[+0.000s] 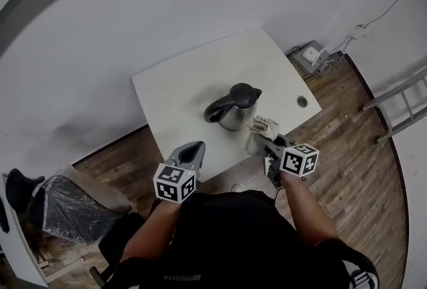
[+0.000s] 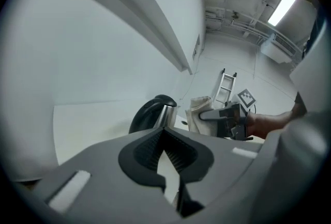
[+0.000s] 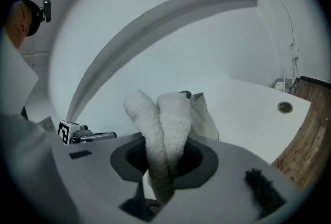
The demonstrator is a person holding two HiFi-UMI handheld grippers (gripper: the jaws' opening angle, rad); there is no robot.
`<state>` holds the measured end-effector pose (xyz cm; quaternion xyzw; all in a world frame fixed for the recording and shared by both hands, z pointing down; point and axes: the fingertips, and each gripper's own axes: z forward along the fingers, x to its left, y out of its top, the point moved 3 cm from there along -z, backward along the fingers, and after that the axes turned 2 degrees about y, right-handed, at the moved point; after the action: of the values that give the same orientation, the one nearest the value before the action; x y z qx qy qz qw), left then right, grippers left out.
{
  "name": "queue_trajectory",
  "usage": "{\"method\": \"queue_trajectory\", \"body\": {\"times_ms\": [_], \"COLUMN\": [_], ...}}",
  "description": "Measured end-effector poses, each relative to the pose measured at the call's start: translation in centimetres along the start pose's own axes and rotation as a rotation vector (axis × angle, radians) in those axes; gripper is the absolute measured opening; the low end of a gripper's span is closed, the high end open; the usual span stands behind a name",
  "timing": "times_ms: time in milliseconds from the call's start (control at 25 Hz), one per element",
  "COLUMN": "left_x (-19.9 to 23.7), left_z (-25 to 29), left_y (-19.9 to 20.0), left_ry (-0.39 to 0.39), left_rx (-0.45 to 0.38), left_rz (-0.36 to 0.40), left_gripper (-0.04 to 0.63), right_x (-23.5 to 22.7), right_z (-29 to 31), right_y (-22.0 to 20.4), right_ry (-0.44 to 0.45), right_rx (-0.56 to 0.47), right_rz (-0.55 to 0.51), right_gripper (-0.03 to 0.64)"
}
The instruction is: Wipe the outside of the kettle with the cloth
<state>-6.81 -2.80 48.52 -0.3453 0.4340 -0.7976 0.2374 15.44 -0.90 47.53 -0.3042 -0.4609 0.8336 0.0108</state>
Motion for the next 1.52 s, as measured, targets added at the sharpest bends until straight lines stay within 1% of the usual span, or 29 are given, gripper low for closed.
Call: {"method": "queue_trajectory", "body": {"times_ms": [120, 240, 320, 400, 520, 600, 680, 760, 840, 960, 1080, 1200, 1280, 1360, 1440, 1520], "left_x": [-3.5, -7.9, -10.1, -11.0, -11.9, -12.8, -13.3, -13.9, -14.9, -15.9, -16.2, -17.0, -18.0, -18.5, -19.3, -20.7], "left_z": [0.9, 1.5, 0.4, -1.5, -4.5, -6.9, -9.0, -10.0, -11.1, -12.6, -11.9, -10.9, -10.4, -9.7, -8.7, -7.4], "left_y": [-0.2, 0.6, 0.5, -1.1, -4.4, -6.1, -6.4, -5.8, -5.6, -7.4, -9.7, -9.1, -7.9, -7.5, -7.4, -6.9], "left_ry": [0.025, 0.052, 0.101, 0.179, 0.283, 0.33, 0.36, 0.36, 0.336, 0.289, 0.246, 0.197, 0.158, 0.141, 0.144, 0.166], "left_rx": [-0.01, -0.052, -0.081, -0.09, -0.075, -0.063, -0.076, -0.11, -0.138, -0.138, -0.121, -0.136, -0.151, -0.143, -0.136, -0.143], "left_rz": [0.02, 0.036, 0.039, -0.005, -0.087, -0.107, -0.103, -0.091, -0.08, -0.104, -0.13, -0.11, -0.077, -0.057, -0.051, -0.047], "left_gripper": [0.008, 0.008, 0.006, 0.006, 0.008, 0.006, 0.008, 0.006, 0.007, 0.006, 0.008, 0.007, 0.006, 0.006, 0.007, 0.008], "right_x": [-0.4, -0.1, -0.3, -0.3, 0.4, 1.8, 3.6, 4.8, 5.5, 6.2, 4.9, 3.7, 4.1, 4.9, 5.5, 5.2], "right_z": [-1.6, -4.4, -5.7, -5.7, -5.2, -5.3, -5.5, -6.1, -7.3, -10.2, -13.5, -16.1, -16.9, -16.8, -17.0, -17.7], "right_y": [0.5, 0.4, -0.9, -2.6, -4.3, -4.9, -5.1, -5.3, -5.4, -6.3, -7.7, -9.6, -9.4, -8.2, -7.2, -6.1], "right_ry": [0.071, 0.142, 0.193, 0.252, 0.321, 0.36, 0.393, 0.392, 0.358, 0.294, 0.209, 0.145, 0.142, 0.16, 0.197, 0.248], "right_rx": [0.009, 0.024, 0.051, 0.101, 0.165, 0.172, 0.16, 0.153, 0.151, 0.146, 0.142, 0.167, 0.161, 0.128, 0.117, 0.118], "right_rz": [-0.04, -0.122, -0.138, -0.132, -0.139, -0.144, -0.147, -0.155, -0.158, -0.158, -0.152, -0.129, -0.149, -0.182, -0.225, -0.271], "right_gripper": [0.097, 0.097, 0.097, 0.097, 0.097, 0.096, 0.097, 0.097, 0.097, 0.097, 0.097, 0.097, 0.096, 0.096, 0.097, 0.097]}}
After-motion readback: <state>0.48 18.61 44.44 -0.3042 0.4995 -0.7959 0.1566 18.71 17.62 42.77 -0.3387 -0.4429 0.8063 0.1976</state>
